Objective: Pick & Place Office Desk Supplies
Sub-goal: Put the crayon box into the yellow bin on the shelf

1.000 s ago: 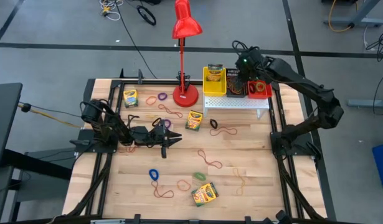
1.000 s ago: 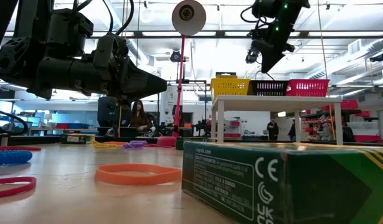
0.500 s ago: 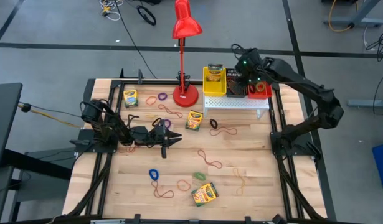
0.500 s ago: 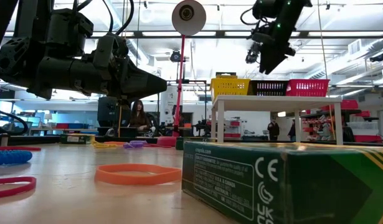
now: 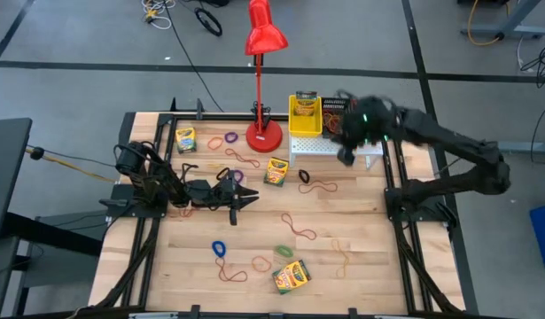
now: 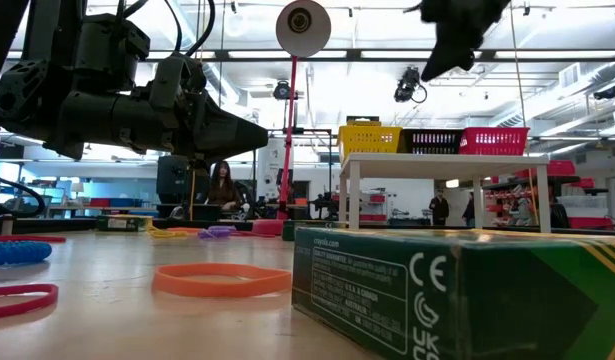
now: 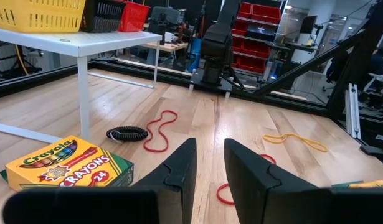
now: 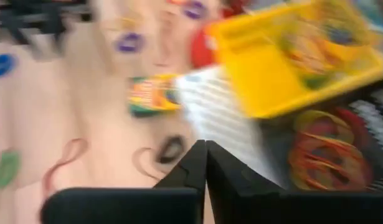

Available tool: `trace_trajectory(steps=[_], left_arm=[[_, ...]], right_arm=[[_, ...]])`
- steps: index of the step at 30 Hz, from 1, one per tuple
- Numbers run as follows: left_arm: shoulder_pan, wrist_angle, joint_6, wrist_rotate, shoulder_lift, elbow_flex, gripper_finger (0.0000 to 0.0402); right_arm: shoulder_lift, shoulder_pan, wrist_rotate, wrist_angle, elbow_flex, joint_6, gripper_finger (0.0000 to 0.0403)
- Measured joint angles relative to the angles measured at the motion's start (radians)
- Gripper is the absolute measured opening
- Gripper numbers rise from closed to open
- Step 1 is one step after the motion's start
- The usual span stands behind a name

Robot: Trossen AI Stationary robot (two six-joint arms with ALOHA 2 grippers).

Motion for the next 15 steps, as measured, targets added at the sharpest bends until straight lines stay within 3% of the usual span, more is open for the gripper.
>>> trace_trajectory(steps=[7,15], left_arm=[[0.0,0.0,0.0,0.0,0.0,0.0,0.0088],[0.0,0.001,-0.023,0.0,0.0,0.001,0.0088]], right_arm=[[-0.181,0.32,0.146,0.355,-0.365,0.143,0.0008],[-0.16,0.598,0.261,0.849,-0.691,0.169,0.001]])
